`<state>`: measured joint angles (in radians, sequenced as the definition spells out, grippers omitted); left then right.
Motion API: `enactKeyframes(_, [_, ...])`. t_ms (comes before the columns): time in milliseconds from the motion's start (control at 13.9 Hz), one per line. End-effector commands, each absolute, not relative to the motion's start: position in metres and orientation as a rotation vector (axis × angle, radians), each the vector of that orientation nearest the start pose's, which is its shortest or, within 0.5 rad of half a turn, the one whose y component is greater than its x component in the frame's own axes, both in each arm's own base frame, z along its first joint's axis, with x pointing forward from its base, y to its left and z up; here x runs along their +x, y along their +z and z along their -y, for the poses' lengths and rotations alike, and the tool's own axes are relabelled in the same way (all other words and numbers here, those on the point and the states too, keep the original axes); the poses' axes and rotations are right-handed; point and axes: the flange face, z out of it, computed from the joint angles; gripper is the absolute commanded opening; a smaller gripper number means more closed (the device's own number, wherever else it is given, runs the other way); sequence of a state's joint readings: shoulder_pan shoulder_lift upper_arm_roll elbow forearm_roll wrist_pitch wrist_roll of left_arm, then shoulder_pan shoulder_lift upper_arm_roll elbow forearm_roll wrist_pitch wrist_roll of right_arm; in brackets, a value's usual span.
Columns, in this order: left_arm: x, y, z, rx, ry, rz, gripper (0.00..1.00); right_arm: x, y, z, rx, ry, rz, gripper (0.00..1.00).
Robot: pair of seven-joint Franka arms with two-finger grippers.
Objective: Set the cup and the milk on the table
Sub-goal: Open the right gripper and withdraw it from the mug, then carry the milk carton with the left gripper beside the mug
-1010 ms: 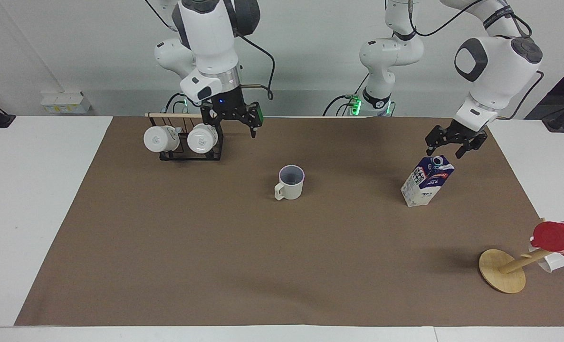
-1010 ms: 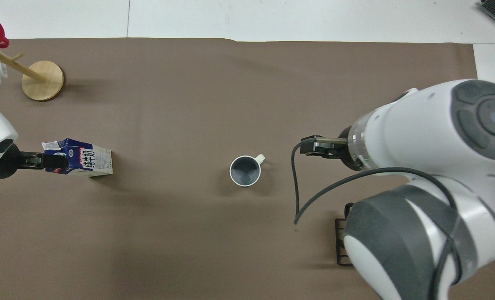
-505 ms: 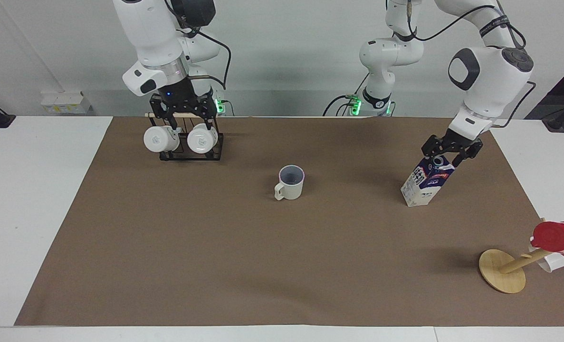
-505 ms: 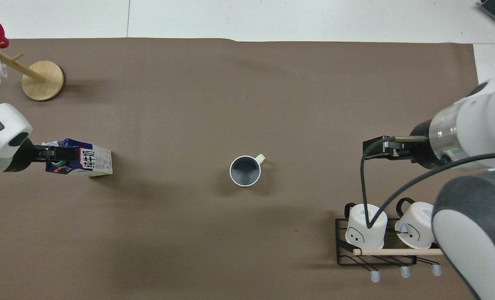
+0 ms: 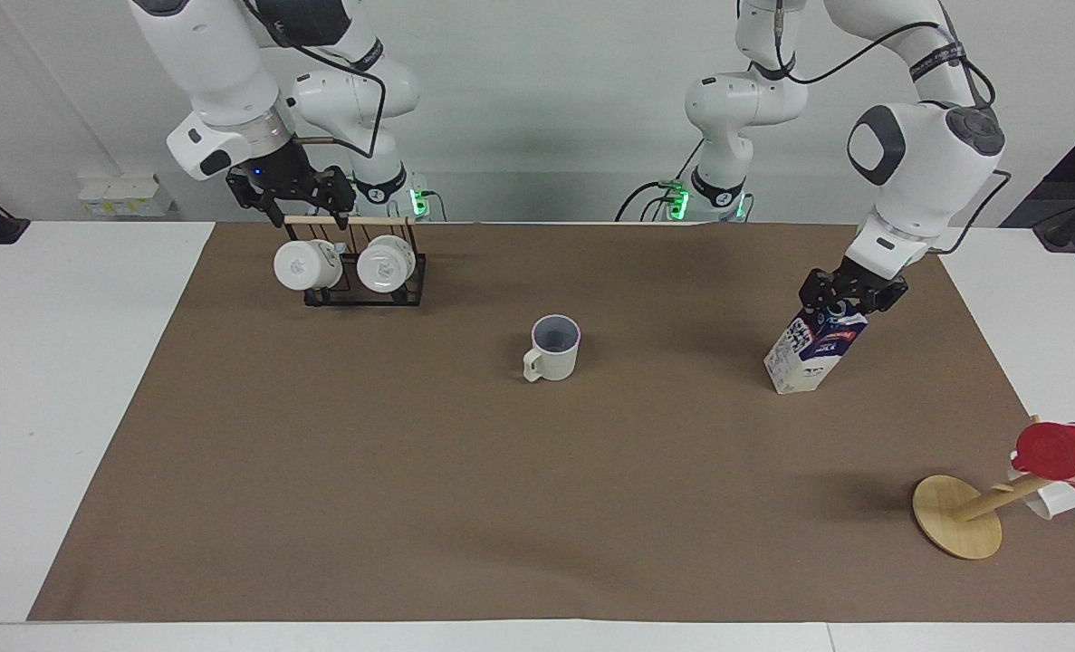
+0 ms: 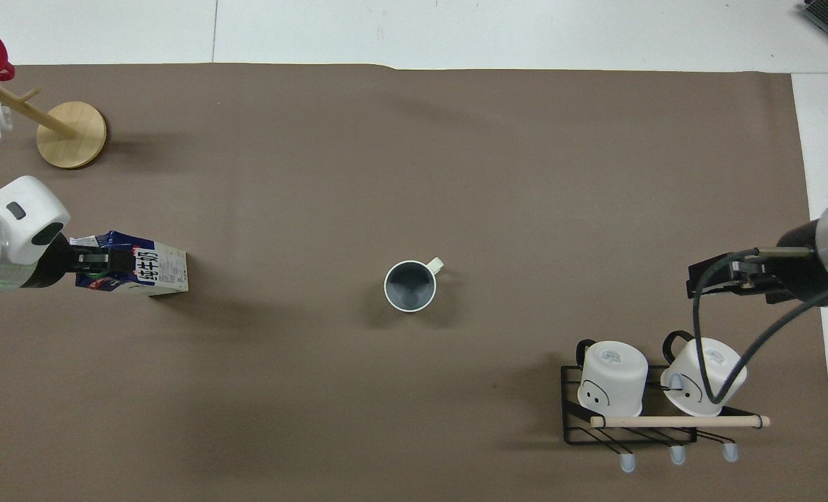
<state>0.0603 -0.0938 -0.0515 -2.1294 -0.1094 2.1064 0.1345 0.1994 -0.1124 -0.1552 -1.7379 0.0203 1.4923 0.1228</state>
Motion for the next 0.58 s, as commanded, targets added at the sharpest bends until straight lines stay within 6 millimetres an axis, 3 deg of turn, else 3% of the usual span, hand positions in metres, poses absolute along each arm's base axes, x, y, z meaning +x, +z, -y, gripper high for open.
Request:
enactKeyframes(0, [0.526, 0.456, 0.003, -3.233, -0.14, -0.102, 0.49, 0.491, 0.593, 0.023, -3.105, 0.231, -0.09, 1.0])
enactKeyframes(216, [0.528, 0.458, 0.003, -3.232, -0.15, -0.1, 0.39, 0.486, 0.592, 0.06, -3.111, 0.233, -0.078, 1.0])
enactKeyframes(505, [0.54, 0.467, 0.007, -3.239, -0.173, 0.007, 0.38, 0.49, 0.594, 0.071, -3.128, 0.188, -0.133, 1.0])
